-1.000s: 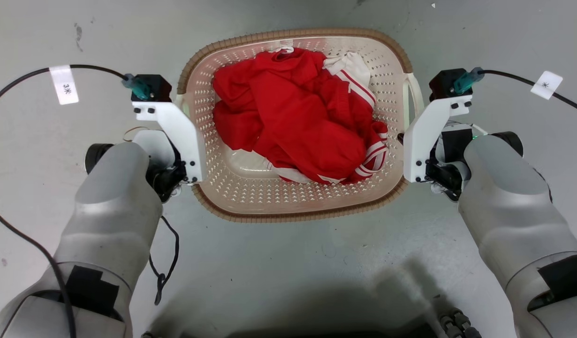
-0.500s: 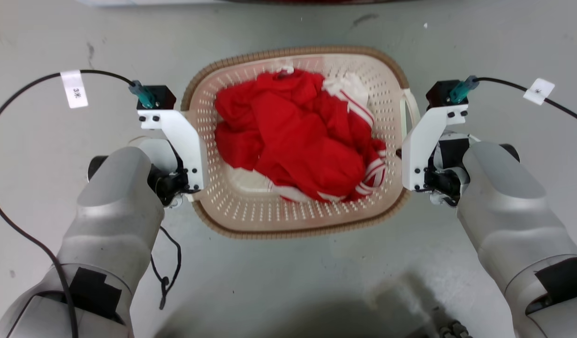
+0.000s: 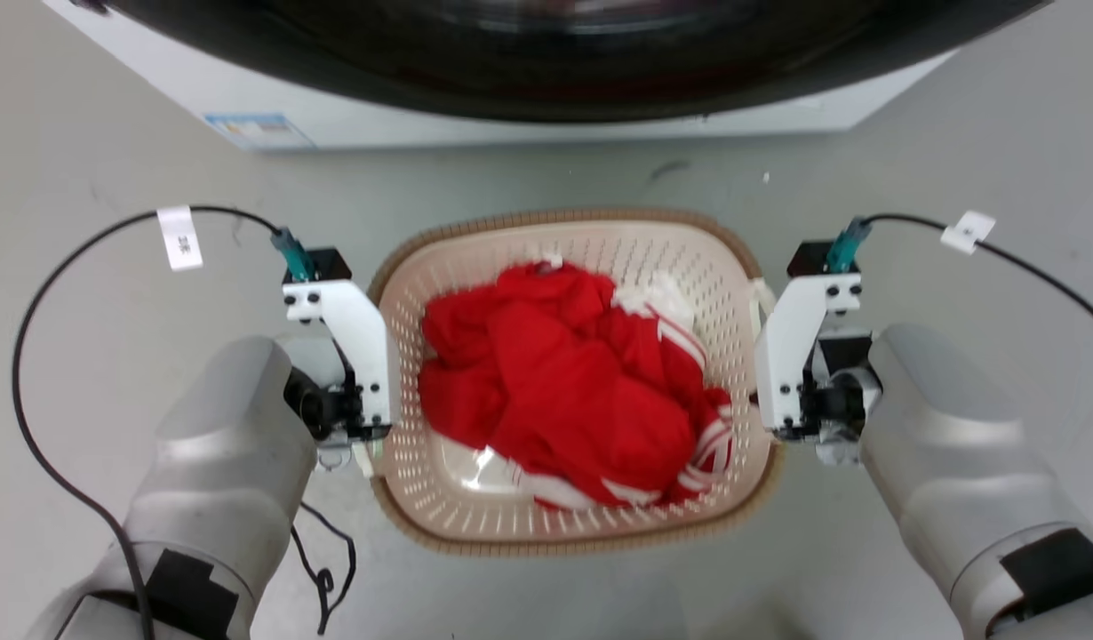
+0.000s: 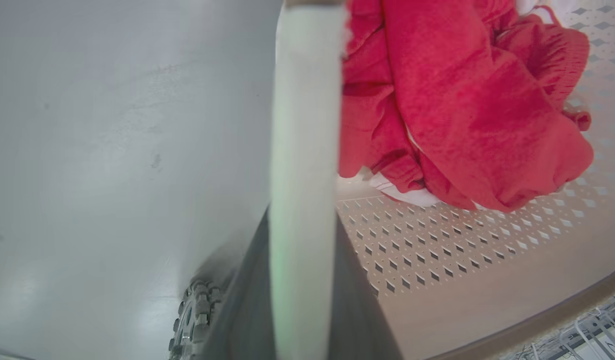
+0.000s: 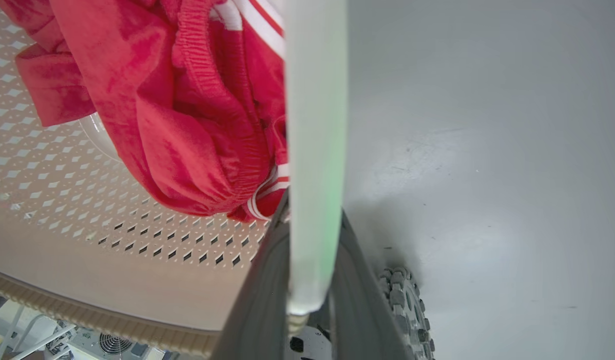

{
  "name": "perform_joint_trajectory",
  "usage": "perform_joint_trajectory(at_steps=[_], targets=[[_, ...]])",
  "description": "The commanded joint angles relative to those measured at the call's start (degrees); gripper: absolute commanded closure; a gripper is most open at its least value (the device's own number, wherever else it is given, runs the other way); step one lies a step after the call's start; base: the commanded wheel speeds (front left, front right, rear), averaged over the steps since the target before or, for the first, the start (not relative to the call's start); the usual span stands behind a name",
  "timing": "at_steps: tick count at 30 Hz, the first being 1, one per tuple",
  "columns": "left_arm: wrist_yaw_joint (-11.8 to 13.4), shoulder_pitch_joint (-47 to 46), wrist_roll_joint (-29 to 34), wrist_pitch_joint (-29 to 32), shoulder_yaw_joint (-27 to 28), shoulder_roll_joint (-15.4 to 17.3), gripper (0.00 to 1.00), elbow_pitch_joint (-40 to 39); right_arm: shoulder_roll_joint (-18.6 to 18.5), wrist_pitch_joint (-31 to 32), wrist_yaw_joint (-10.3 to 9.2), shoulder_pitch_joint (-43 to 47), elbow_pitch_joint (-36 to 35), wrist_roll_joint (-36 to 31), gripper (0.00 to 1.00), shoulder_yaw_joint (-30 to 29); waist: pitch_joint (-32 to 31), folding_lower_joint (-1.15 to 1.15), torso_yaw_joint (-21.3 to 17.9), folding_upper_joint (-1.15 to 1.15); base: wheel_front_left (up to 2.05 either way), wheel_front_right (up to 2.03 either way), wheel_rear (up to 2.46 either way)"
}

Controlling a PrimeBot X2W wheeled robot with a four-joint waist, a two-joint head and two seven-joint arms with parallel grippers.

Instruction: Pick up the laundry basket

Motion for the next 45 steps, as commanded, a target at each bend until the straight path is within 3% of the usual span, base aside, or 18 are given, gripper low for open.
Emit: perform_joint_trajectory(at_steps=[1, 12, 31, 45], targets=[[0.1, 1.0, -0.2, 0.5, -0.4, 0.4, 1.0, 0.1, -0.3, 0.8, -0.06, 1.0, 0.0, 0.3, 1.0, 0.4, -4.1, 0.0, 0.1, 0.0, 0.0, 0.0, 0.0], [0.3, 6.9, -3.5, 5.9, -0.1, 0.3, 1.0, 2.8, -0.4, 8.9, -0.06, 6.9, 0.1, 3.8, 1.0, 2.4, -17.1, 0.0, -0.2, 0.0, 0.0, 0.0, 0.0], [1.1, 14.0, -5.3, 8.9, -0.4, -0.5, 1.0, 3.9, -0.5, 15.6, -0.05, 13.9, 0.2, 3.3, 1.0, 2.4, -32.4, 0.0, -1.2, 0.0, 0.0, 0.0, 0.0], [1.3, 16.1, -5.8, 9.2, -0.8, -1.2, 1.0, 4.0, -0.5, 16.9, -0.05, 14.7, 0.2, 0.8, 1.0, 1.0, -36.5, 0.0, -0.4, 0.0, 0.0, 0.0, 0.0]])
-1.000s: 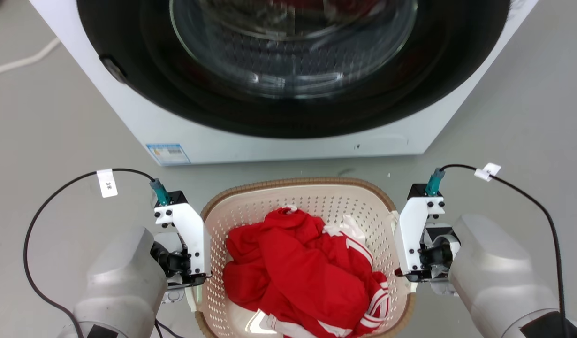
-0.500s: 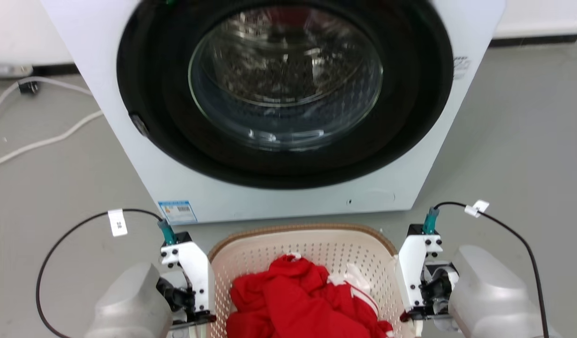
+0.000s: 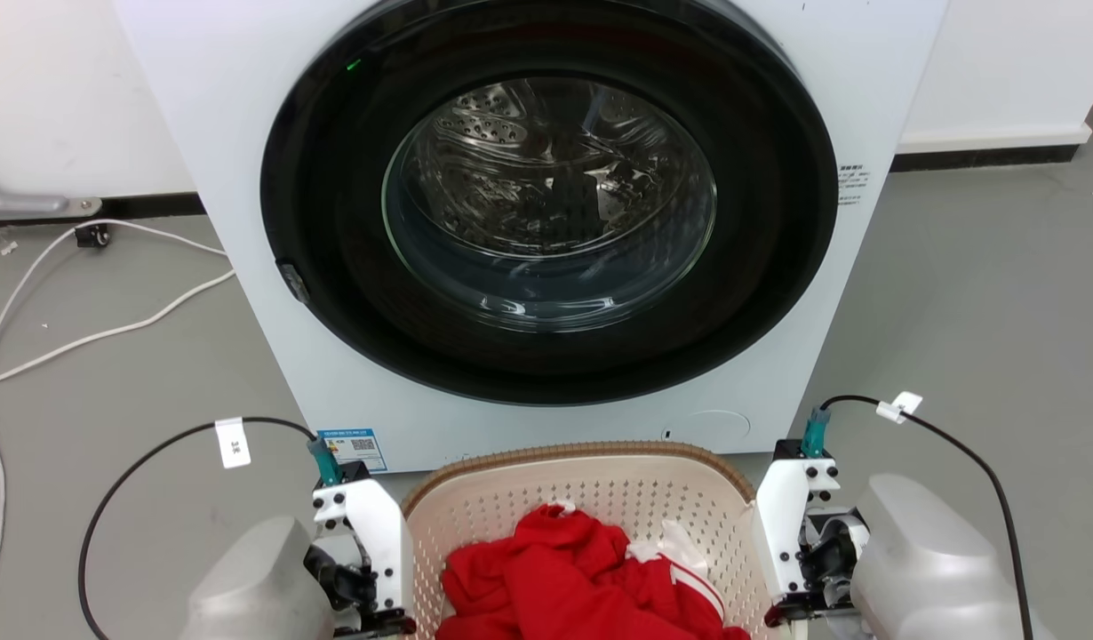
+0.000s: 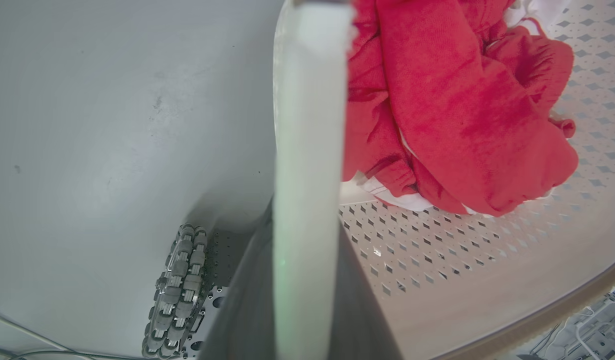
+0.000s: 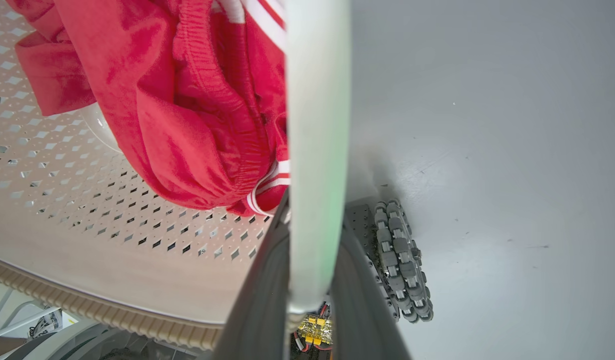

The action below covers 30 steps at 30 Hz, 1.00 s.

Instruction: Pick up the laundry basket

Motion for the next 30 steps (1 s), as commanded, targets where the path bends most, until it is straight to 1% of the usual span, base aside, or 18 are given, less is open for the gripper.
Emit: perform_joint_trajectory(at_steps=[1, 7, 20, 30], targets=[[0.1, 1.0, -0.1, 0.0, -0.1, 0.8, 1.0, 0.2, -0.7, 0.2, -0.05, 0.7, 0.1, -0.4, 1.0, 0.1, -0.4, 0.02, 0.1, 0.0, 0.0, 0.0, 0.0], [0.1, 2.0, -0.4, -0.1, -0.1, 0.4, 1.0, 0.2, -0.7, 0.3, -0.05, 1.5, 0.1, -0.1, 1.0, 0.1, -1.5, 0.02, 0.3, 0.0, 0.0, 0.0, 0.0], [0.0, 1.8, -1.0, -0.3, -0.3, 0.3, 1.0, 0.3, -0.7, -0.4, -0.05, 1.1, 0.1, 1.3, 1.0, 1.2, -1.4, 0.02, 0.3, 0.0, 0.0, 0.0, 0.0], [0.1, 1.7, -1.2, -0.3, -0.6, 0.2, 1.0, 0.3, -0.7, -0.7, -0.05, 1.0, 0.1, 0.9, 1.0, 1.1, -1.3, 0.02, 0.4, 0.0, 0.0, 0.0, 0.0]])
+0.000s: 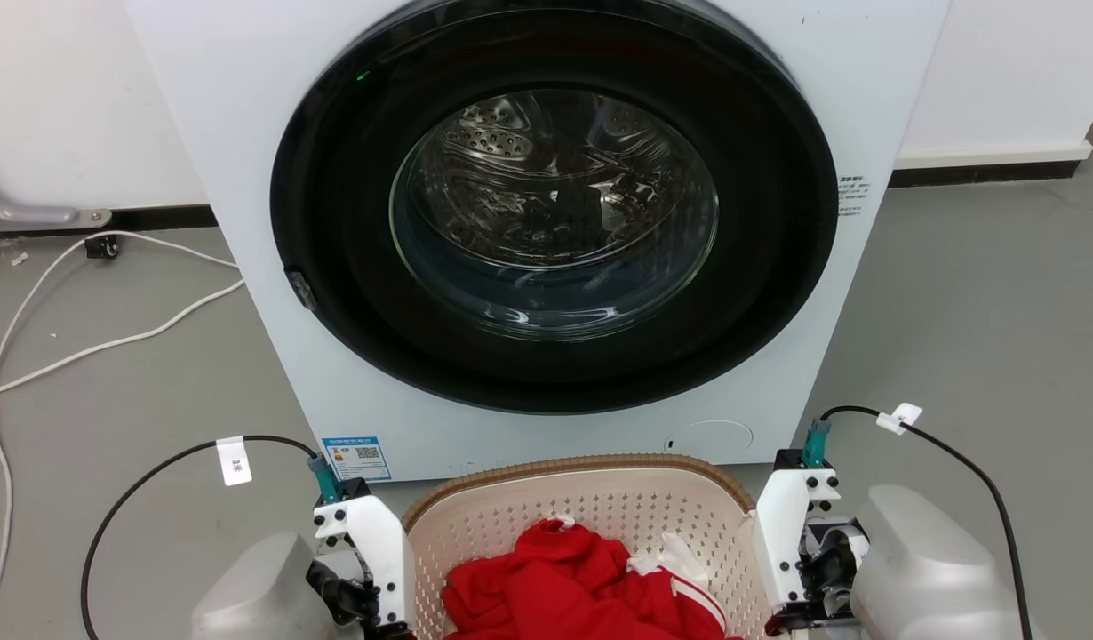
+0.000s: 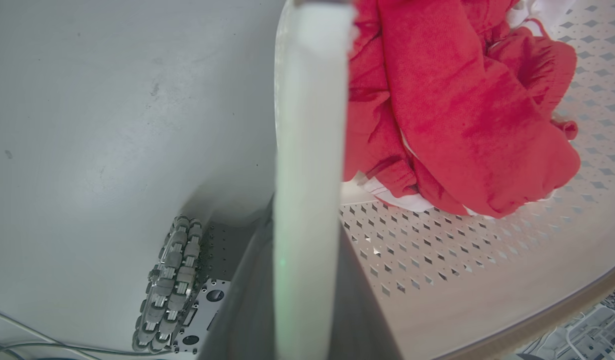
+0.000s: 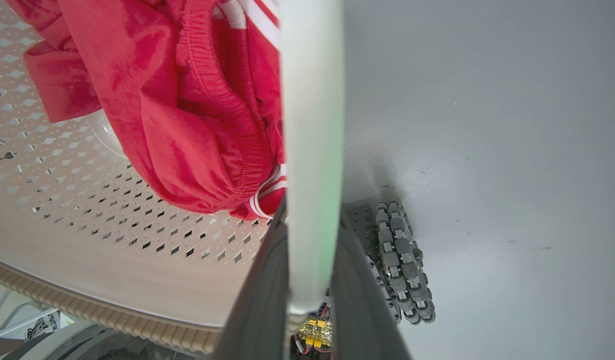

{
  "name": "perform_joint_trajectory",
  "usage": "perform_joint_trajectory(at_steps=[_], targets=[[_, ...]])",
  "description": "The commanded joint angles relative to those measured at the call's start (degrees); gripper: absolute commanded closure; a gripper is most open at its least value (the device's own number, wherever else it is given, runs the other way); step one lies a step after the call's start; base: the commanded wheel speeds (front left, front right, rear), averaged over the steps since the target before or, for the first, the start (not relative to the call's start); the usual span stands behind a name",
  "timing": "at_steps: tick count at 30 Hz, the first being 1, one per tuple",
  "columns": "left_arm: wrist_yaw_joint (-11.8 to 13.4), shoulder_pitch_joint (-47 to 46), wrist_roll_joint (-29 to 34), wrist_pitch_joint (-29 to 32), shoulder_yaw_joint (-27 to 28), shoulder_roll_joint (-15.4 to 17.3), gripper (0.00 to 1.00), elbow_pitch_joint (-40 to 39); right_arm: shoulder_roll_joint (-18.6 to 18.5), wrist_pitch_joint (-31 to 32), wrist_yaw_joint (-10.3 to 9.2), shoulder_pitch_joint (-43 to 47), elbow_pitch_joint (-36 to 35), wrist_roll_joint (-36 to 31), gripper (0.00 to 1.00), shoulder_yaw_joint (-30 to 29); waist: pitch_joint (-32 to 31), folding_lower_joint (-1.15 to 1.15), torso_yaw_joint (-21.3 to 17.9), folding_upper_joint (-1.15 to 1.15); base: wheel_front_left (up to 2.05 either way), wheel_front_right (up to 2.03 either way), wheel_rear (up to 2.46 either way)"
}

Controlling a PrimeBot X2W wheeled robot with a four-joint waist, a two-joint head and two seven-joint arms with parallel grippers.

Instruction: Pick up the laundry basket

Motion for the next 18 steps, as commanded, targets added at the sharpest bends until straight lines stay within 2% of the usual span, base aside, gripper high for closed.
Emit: perform_joint_trajectory(at_steps=[1, 18], targets=[[0.1, 0.2, 0.0, -0.1, -0.1, 0.4, 1.0, 0.1, -0.6, -0.2, -0.04, 0.0, 0.0, -0.4, 1.0, 0.1, 0.0, 0.0, 0.0, 0.0, 0.0, 0.0, 0.0], [0.6, 0.3, -0.6, -0.2, -0.5, 0.0, 1.0, 0.1, -0.6, -1.8, -0.04, 0.3, 0.0, -1.9, 1.0, -1.0, -0.1, 0.0, 0.3, 0.0, 0.0, 0.0, 0.0]])
